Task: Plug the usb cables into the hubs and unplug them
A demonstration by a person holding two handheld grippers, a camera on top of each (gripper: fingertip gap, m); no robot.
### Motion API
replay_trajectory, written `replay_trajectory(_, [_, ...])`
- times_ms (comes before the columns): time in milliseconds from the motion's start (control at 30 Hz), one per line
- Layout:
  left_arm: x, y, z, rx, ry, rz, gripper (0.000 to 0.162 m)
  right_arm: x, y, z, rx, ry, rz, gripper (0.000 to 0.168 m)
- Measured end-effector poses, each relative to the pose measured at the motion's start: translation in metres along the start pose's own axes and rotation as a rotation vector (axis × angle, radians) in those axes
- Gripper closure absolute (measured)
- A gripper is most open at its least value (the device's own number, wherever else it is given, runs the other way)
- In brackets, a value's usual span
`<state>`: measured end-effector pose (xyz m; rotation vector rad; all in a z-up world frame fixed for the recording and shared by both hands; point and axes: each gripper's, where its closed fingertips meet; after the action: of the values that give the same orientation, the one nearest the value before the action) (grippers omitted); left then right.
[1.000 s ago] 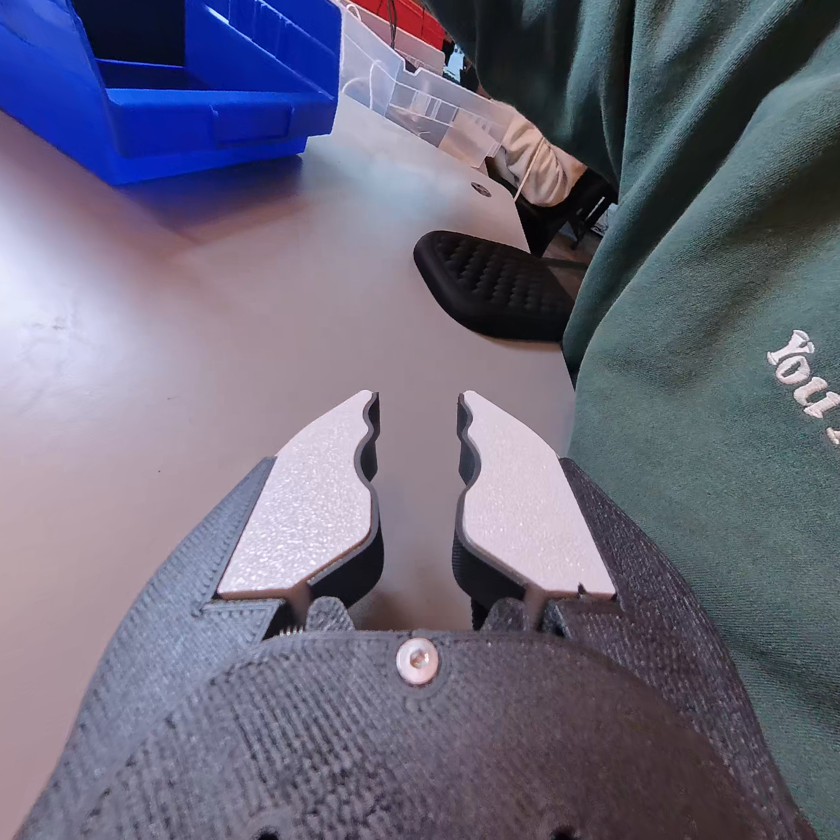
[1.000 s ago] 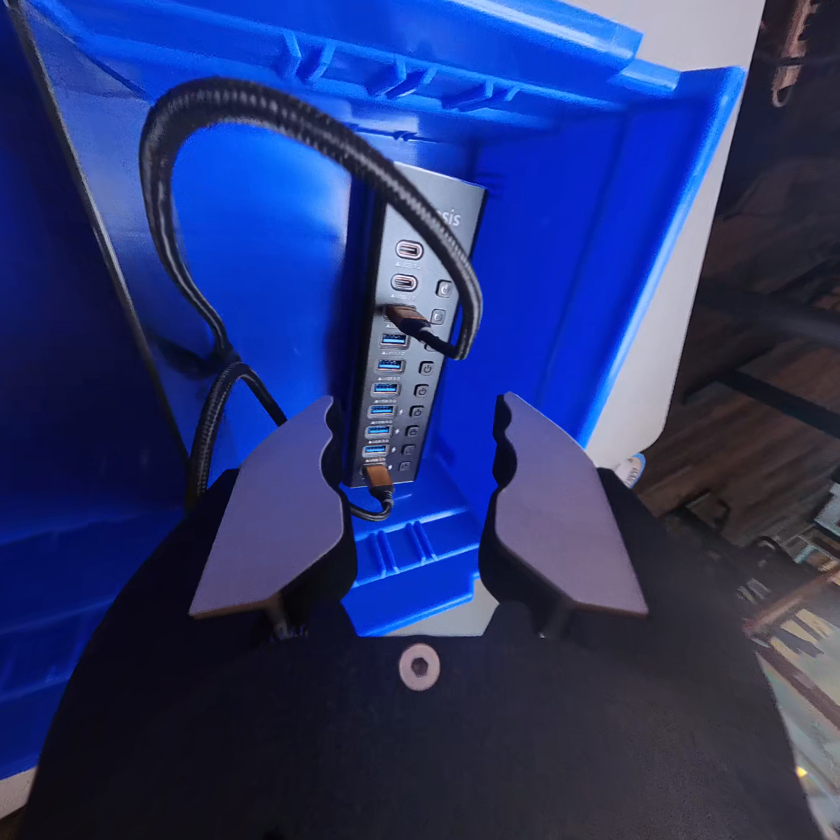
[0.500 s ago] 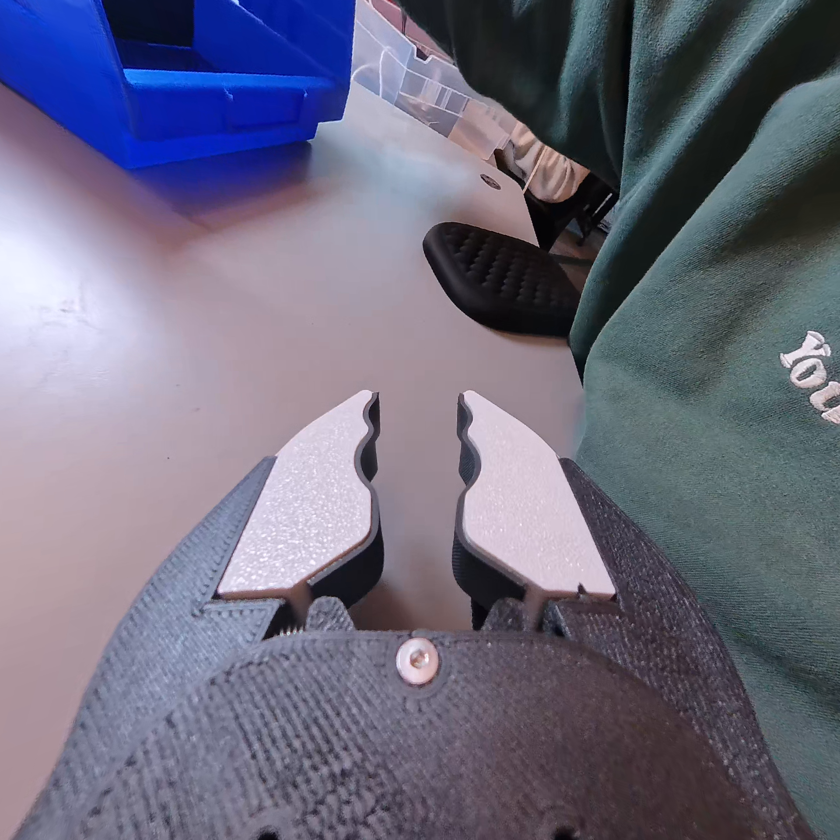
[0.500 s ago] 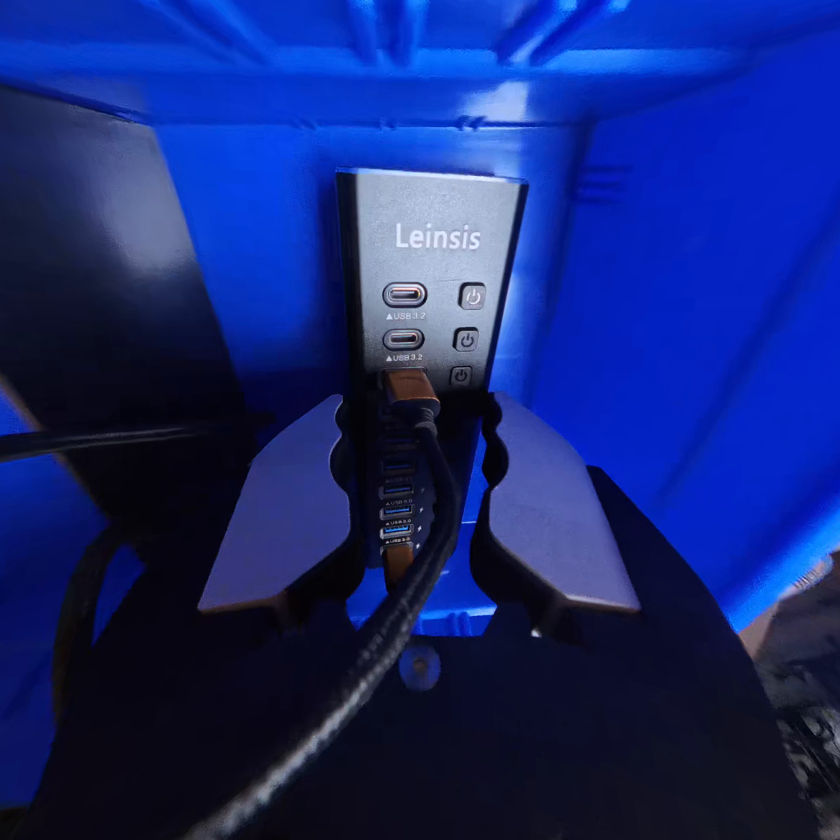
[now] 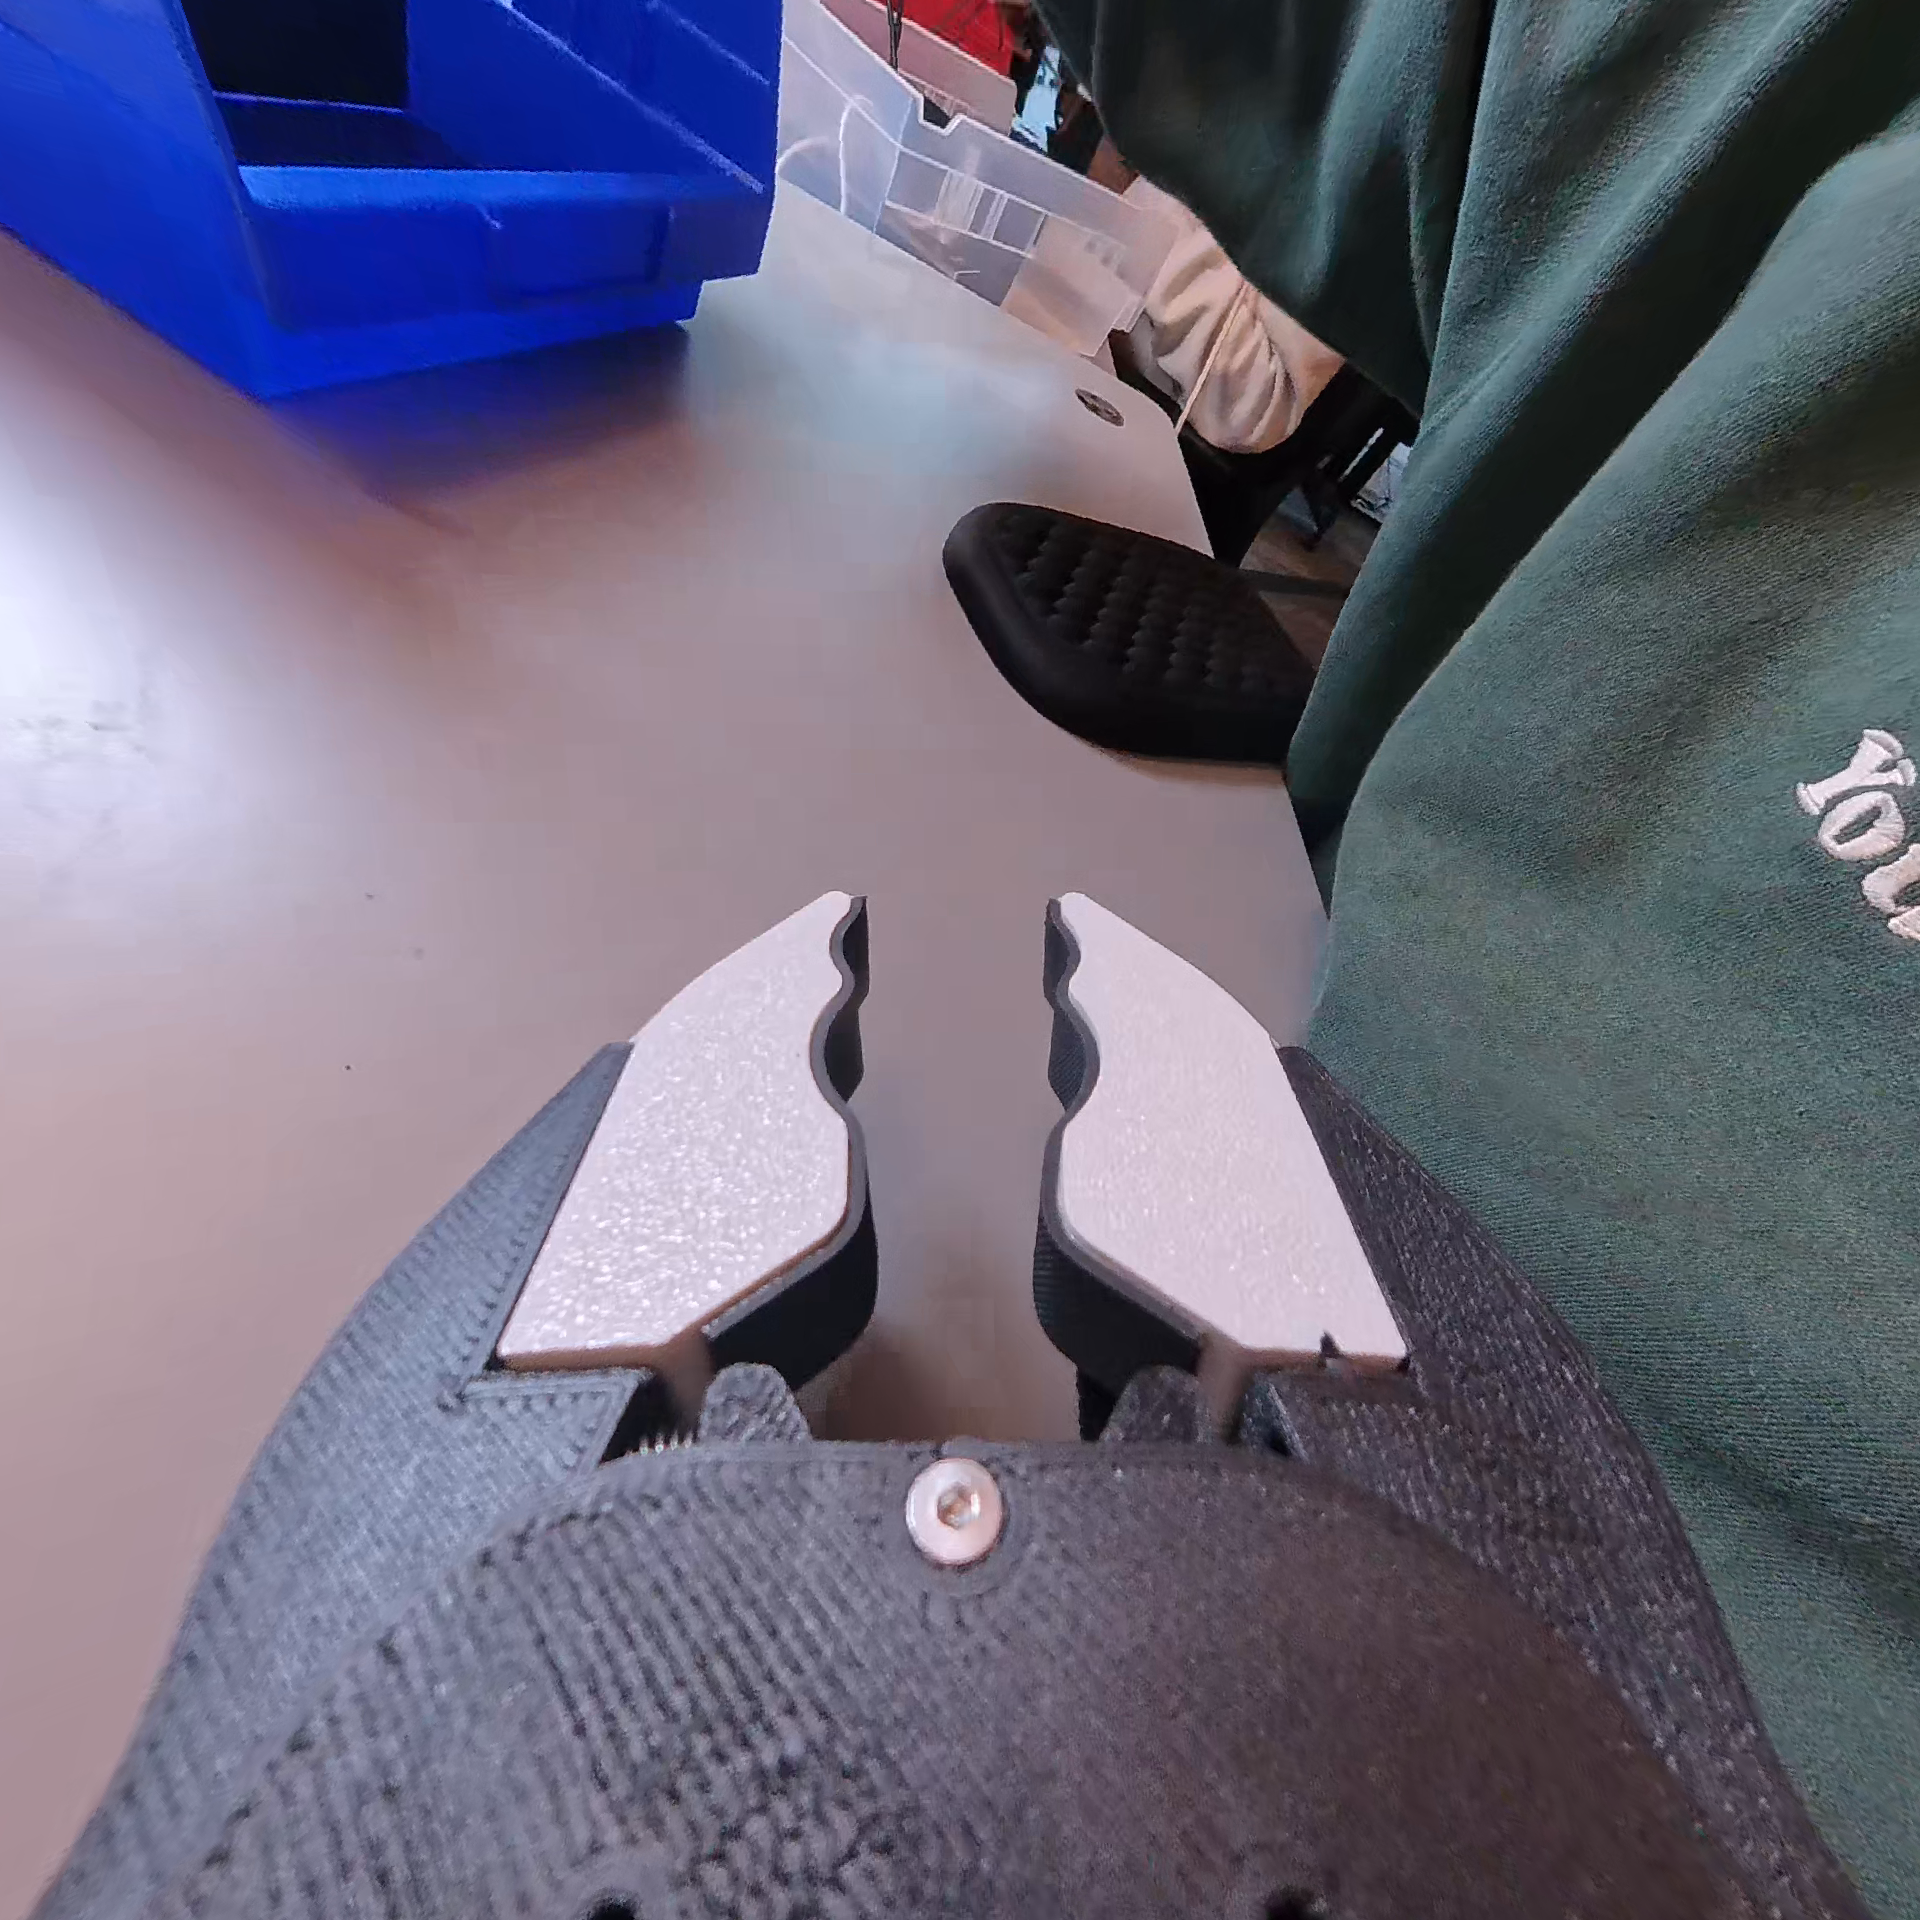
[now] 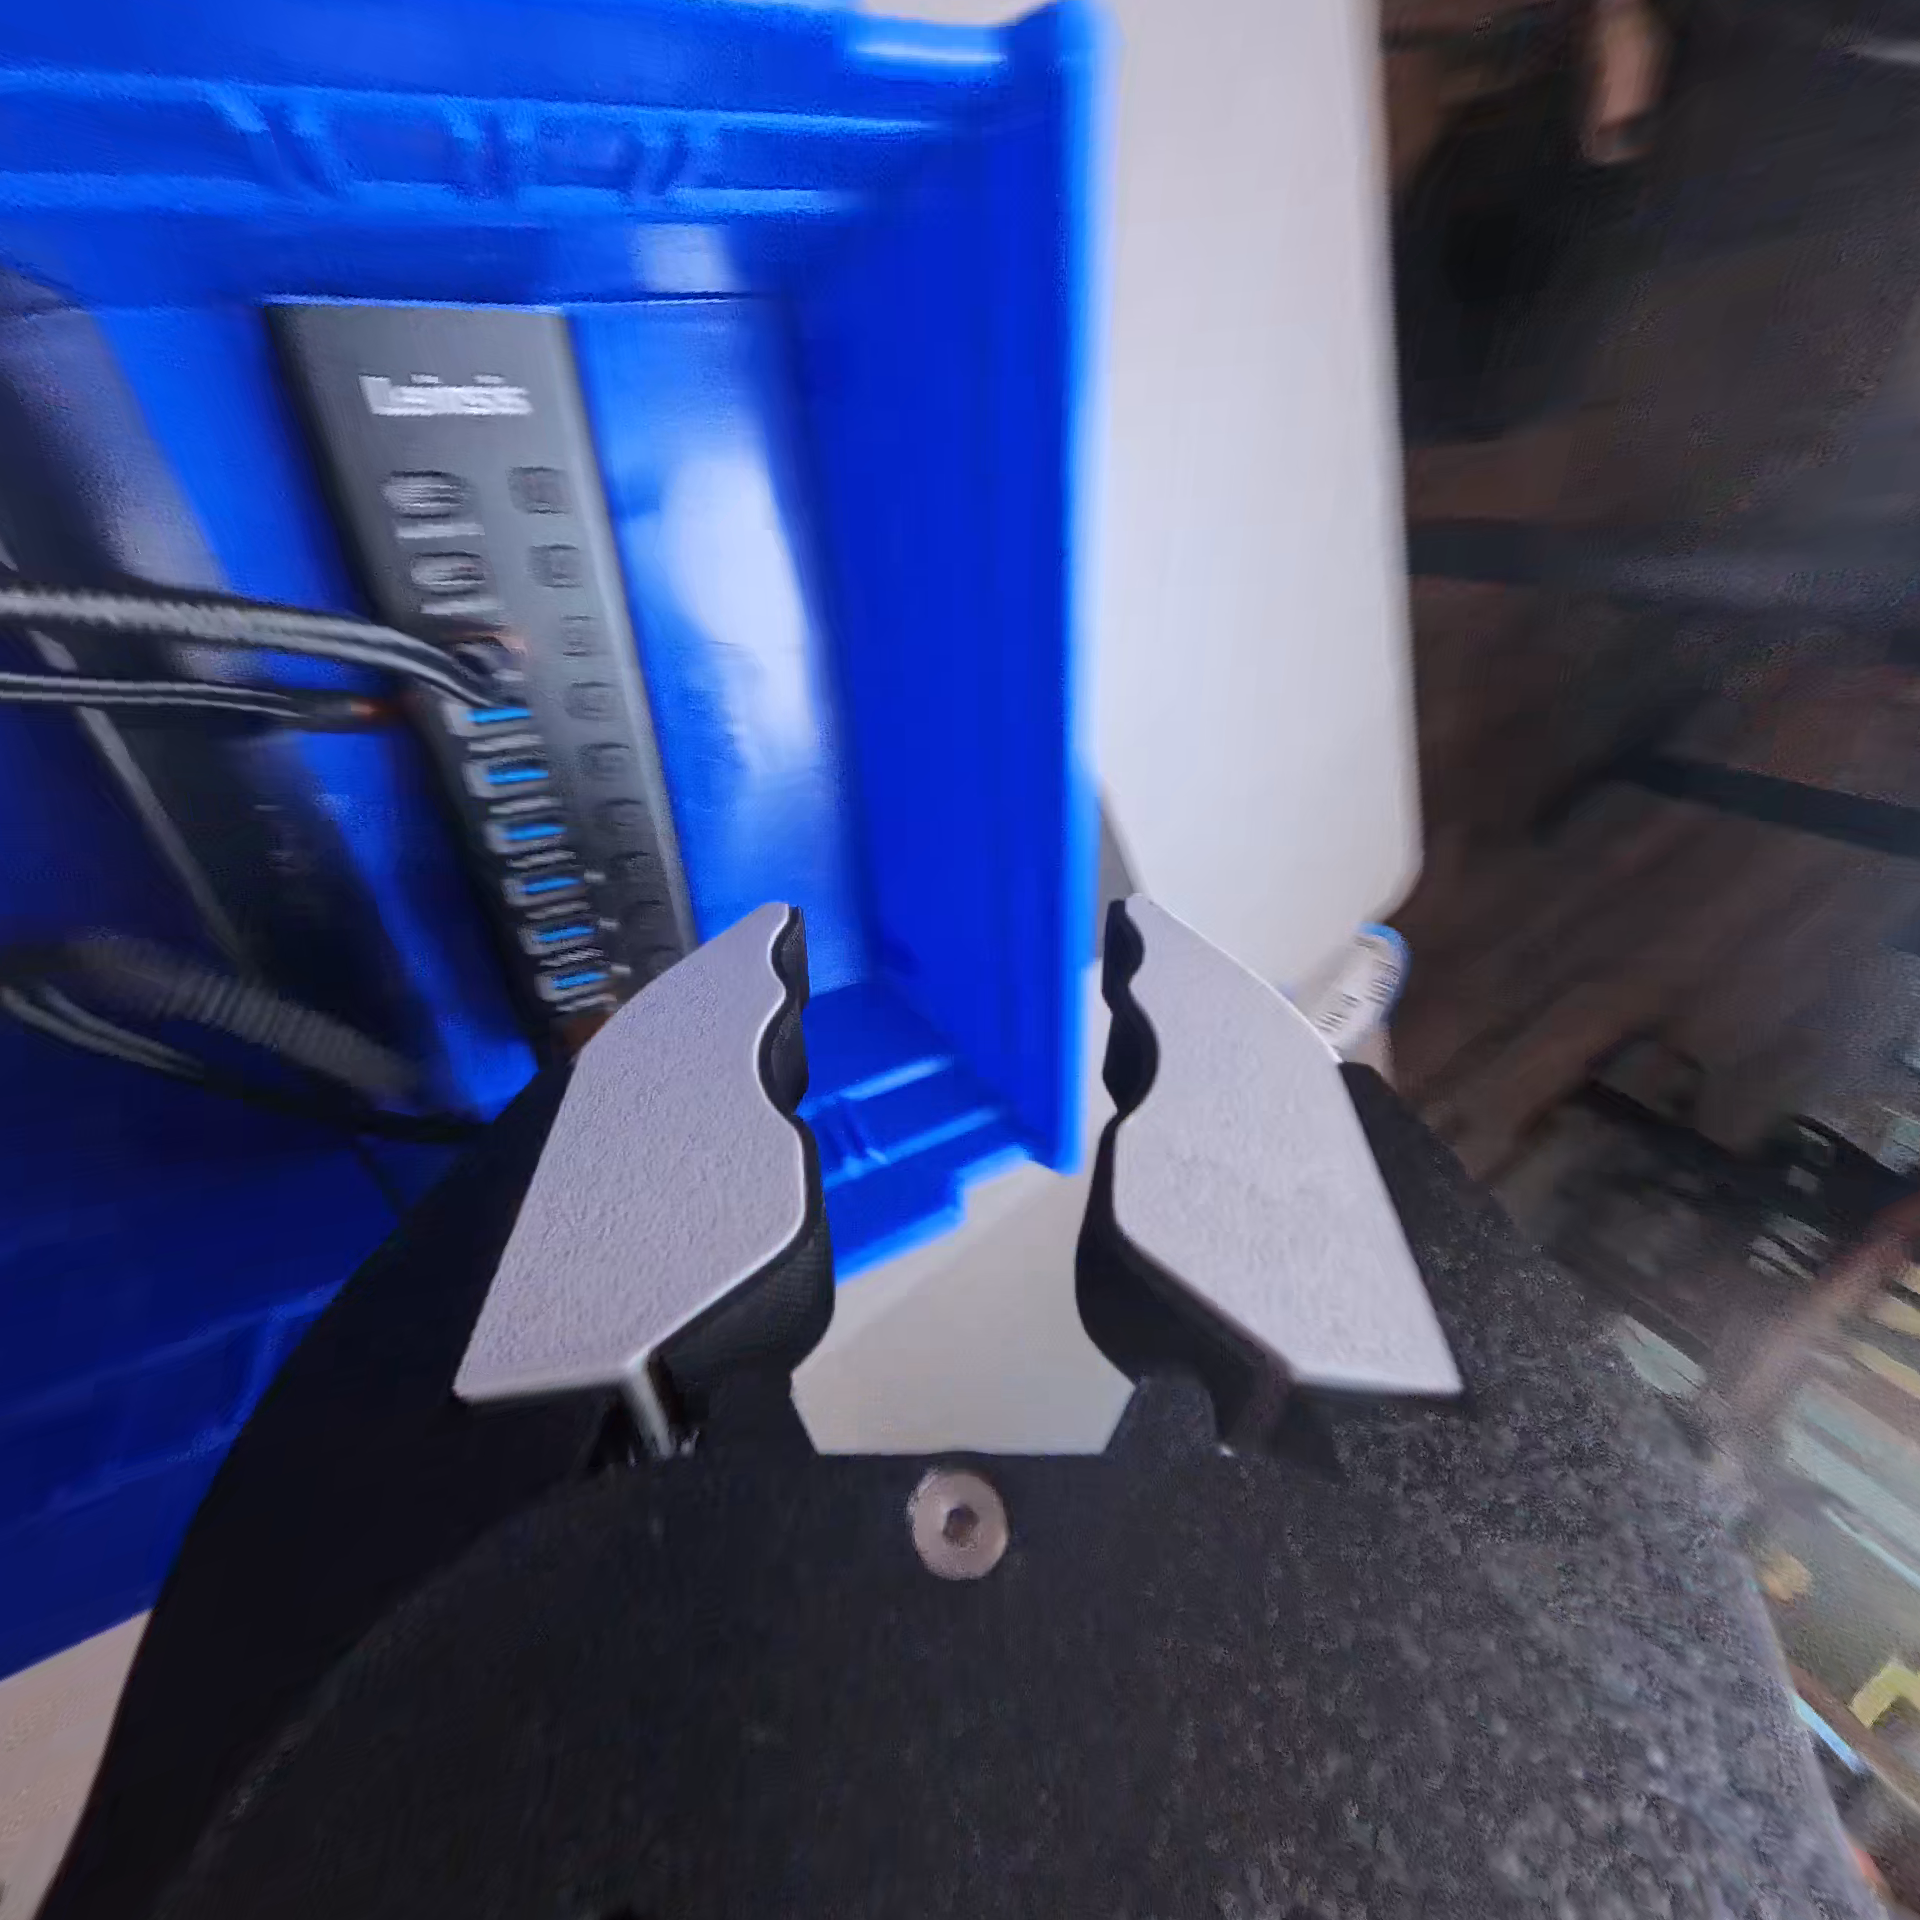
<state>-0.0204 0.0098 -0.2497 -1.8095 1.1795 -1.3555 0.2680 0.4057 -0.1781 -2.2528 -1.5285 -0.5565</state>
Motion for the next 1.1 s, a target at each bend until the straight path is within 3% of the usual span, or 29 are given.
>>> replay_trajectory(100, [0.003,-0.004,-0.001,0.014,-0.011,0.029,0.130,0.041,-0.002,-0.056,0.161,0.324,0.065,0.113])
replay_trajectory(167, [0.004,-0.010,-0.003,0.039,-0.024,0.049,0.131,0.035,-0.010,-0.093,0.317,0.396,0.128,0.114])
replay_trajectory(367, [-0.001,-0.057,-0.045,0.214,-0.198,0.191,0.132,-0.078,-0.046,-0.183,0.889,0.209,0.401,0.115])
replay_trajectory(467, [-0.014,-0.088,-0.102,0.313,-0.413,0.275,0.133,-0.150,-0.051,-0.214,1.162,0.091,0.574,0.116])
replay_trajectory(533, [-0.034,-0.099,-0.156,0.329,-0.636,0.319,0.132,-0.196,-0.048,-0.219,1.257,0.035,0.664,0.117])
replay_trajectory(700, [-0.087,-0.096,-0.305,0.183,-1.130,0.285,0.129,-0.282,-0.044,-0.185,1.257,-0.100,0.744,0.117])
replay_trajectory(833, [-0.145,-0.092,-0.385,-0.015,-1.262,0.157,0.127,-0.297,-0.049,-0.174,1.253,-0.165,0.707,0.119])
replay_trajectory(933, [-0.192,-0.073,-0.409,-0.154,-1.218,-0.015,0.126,-0.298,-0.053,-0.169,1.243,-0.158,0.694,0.122])
replay_trajectory(1033, [-0.225,-0.051,-0.394,-0.202,-1.055,-0.213,0.118,-0.304,-0.054,-0.162,1.215,-0.166,0.678,0.123])
replay_trajectory(1100, [-0.245,-0.036,-0.388,-0.268,-1.029,-0.290,0.115,-0.305,-0.052,-0.157,1.194,-0.155,0.668,0.124])
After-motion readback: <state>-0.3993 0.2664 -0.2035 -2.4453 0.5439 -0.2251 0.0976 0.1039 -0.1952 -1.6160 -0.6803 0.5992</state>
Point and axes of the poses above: each gripper's, where its closed fingertips meet, z out along the fingers, y out of its underside, x = y × z across the jaws, and after that the axes turned 1 degree about y, right-handed
